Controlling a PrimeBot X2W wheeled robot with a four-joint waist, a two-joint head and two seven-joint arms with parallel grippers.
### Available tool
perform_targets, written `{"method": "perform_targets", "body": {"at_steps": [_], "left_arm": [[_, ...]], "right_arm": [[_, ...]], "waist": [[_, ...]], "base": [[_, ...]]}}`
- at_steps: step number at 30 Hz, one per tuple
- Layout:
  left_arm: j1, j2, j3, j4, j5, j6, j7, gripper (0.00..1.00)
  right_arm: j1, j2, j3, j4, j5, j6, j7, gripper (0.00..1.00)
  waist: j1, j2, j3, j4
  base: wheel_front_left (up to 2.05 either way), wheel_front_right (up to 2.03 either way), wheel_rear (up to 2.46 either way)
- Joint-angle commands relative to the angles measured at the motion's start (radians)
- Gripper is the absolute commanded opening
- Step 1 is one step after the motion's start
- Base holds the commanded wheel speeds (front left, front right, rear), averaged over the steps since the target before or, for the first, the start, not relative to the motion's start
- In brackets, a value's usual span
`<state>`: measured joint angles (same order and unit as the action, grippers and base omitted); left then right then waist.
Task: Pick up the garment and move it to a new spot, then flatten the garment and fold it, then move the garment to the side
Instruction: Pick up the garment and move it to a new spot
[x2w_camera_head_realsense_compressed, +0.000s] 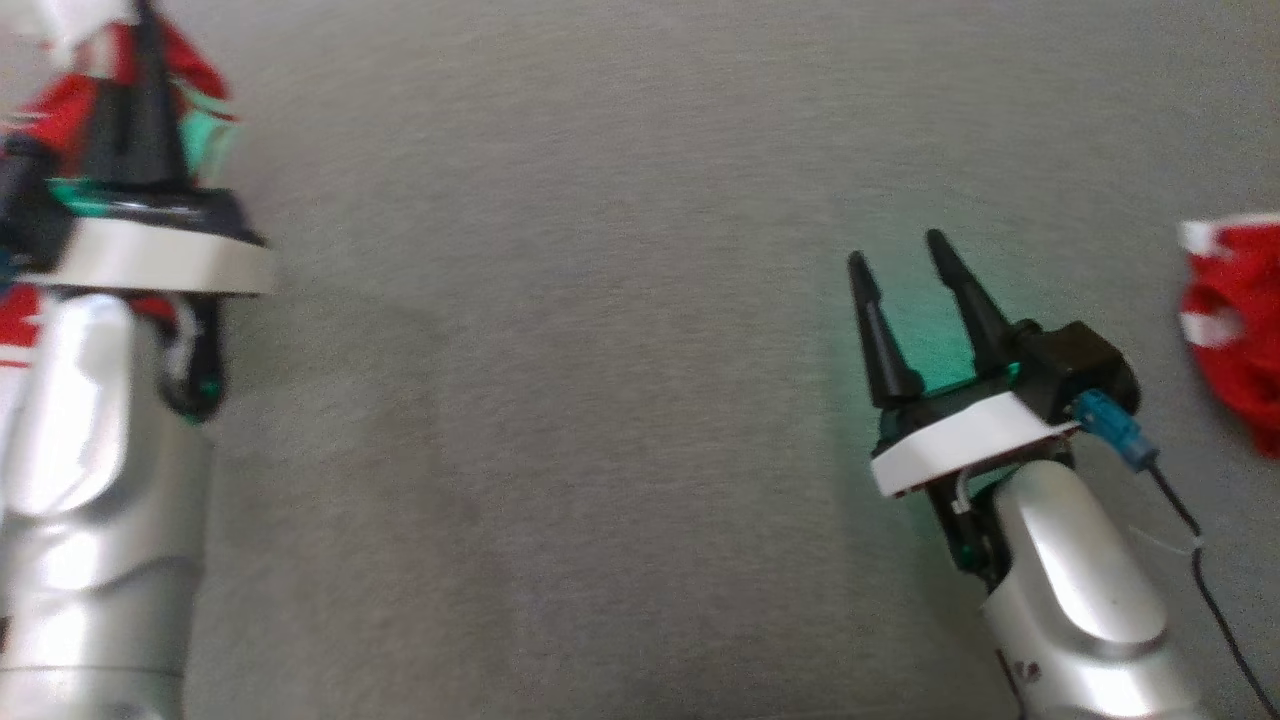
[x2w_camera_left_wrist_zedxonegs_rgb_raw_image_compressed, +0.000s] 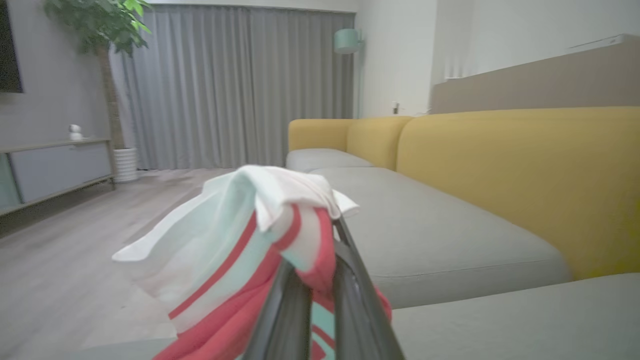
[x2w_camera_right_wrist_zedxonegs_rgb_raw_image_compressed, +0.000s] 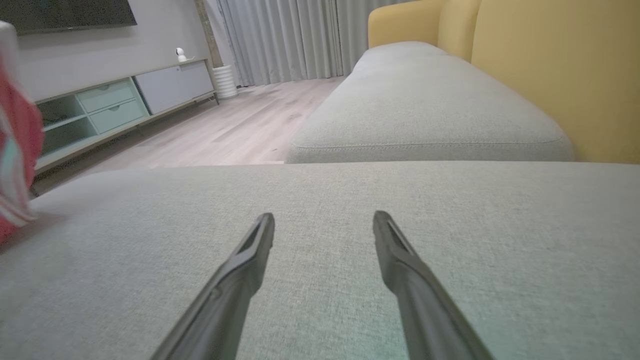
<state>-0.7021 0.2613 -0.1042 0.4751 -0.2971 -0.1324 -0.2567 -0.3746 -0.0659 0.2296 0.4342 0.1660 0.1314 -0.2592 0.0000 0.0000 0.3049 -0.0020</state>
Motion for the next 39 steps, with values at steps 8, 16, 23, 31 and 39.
{"method": "perform_targets", "body": {"at_steps": [8,16,23,31,39], "left_arm": [[-0.06,-0.074,-0.232,-0.045,-0.099,0.002,-0.005,0.0],[-0.044,-0.171,-0.412,-0.006,-0.16,0.002,-0.005,0.0],[0.01,-0.193,-0.399,0.044,-0.139,0.002,-0.005,1.0],[0.135,-0.175,-0.274,0.001,-0.048,0.002,-0.005,1.0],[0.328,-0.188,-0.098,-0.082,-0.002,0.003,-0.005,1.0]], "right_arm": [[-0.008,0.015,0.116,-0.053,0.108,-0.001,-0.003,1.0],[0.001,0.016,0.138,-0.055,0.135,-0.001,-0.003,1.0],[0.004,0.016,0.126,-0.053,0.139,-0.001,-0.003,1.0],[0.008,0.016,0.083,-0.029,0.118,-0.001,-0.003,1.0],[0.032,0.016,0.033,0.011,0.079,-0.001,-0.003,1.0]], "waist": [[0.0,0.0,-0.038,-0.296],[0.0,0.0,-0.046,-0.362],[0.0,0.0,-0.05,-0.321],[0.0,0.0,-0.084,-0.197],[0.0,0.0,-0.143,-0.09]], "base": [[0.0,0.0,0.0],[0.0,0.0,0.0],[0.0,0.0,0.0],[0.0,0.0,0.0],[0.0,0.0,0.0]]}}
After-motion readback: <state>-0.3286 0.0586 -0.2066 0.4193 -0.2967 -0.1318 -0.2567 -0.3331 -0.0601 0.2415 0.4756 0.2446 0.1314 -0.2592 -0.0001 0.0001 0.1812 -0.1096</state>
